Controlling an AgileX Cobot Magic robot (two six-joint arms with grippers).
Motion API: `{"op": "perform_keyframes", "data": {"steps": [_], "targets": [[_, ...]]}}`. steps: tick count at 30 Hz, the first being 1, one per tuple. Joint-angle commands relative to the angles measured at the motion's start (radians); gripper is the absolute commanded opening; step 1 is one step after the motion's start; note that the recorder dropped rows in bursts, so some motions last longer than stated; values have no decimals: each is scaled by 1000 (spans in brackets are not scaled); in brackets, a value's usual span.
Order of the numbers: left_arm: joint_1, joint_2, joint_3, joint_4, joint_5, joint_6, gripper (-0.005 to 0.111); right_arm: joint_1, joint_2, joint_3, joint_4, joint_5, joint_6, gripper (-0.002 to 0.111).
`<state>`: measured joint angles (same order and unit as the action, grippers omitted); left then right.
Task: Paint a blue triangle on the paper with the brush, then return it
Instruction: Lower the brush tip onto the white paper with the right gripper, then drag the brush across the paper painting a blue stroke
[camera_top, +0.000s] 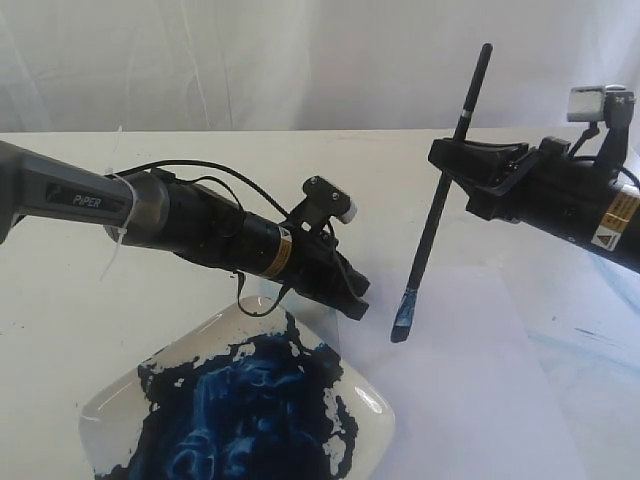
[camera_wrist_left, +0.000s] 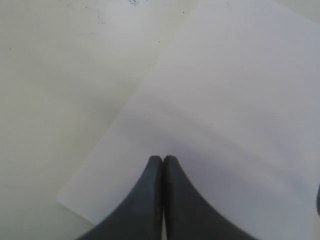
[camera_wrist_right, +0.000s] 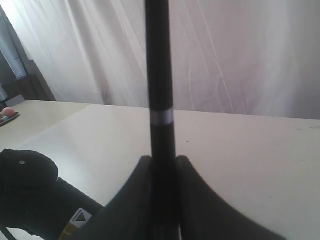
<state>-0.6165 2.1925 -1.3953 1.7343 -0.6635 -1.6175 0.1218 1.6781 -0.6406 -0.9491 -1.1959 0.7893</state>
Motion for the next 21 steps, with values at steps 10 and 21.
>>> {"op": "perform_keyframes", "data": {"steps": [10,21], "targets": [[-7,2,-1,10,5,0,0,-1,-1,2,11,30,-29,0],[-7,2,-1,10,5,0,0,-3,-1,2,18,82,-58,0]]}}
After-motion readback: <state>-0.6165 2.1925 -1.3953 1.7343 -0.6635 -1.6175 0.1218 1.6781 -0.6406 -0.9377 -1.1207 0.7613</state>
